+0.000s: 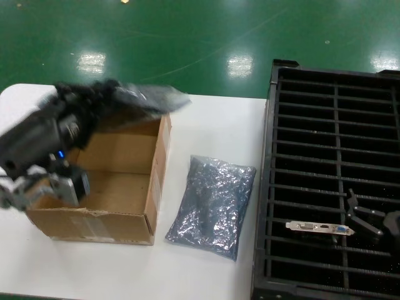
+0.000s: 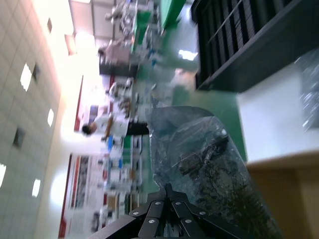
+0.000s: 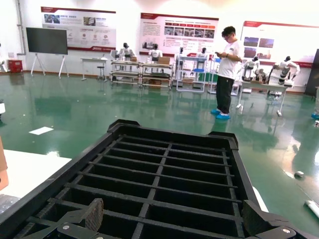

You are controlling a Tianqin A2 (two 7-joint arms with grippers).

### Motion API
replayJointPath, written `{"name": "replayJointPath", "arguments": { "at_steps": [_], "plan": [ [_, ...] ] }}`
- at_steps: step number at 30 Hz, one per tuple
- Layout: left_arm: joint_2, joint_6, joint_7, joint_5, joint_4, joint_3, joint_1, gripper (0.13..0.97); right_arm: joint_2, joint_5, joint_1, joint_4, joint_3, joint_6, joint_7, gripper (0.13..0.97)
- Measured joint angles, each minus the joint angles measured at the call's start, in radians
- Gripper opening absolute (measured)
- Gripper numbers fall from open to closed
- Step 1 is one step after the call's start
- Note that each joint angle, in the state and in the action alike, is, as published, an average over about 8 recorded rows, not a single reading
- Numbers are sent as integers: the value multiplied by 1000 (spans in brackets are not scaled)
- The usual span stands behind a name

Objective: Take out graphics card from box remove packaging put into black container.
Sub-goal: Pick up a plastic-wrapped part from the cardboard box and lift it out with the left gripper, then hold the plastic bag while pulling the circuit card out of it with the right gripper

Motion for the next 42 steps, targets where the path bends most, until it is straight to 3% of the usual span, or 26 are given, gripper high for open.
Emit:
{"name": "replayJointPath", "arguments": {
  "at_steps": [6,13,29,36,42],
  "plan": [
    [16,47,130,-81,-59,-10,78,140,0,0,0,0,0,0,0,966],
    [34,93,211,-119,-85,2,120,140,0,0,0,0,0,0,0,966],
    [39,103,225,-124,-87,8,128,140,-15,2,2,-5,21,-24,-12,966],
    [39,103,225,-124,-87,8,128,140,-82,38,25,-24,94,-167,-116,965],
    [39,103,225,-124,-87,8,128,140,-104,71,62,-29,60,-311,-195,965]
  ]
}}
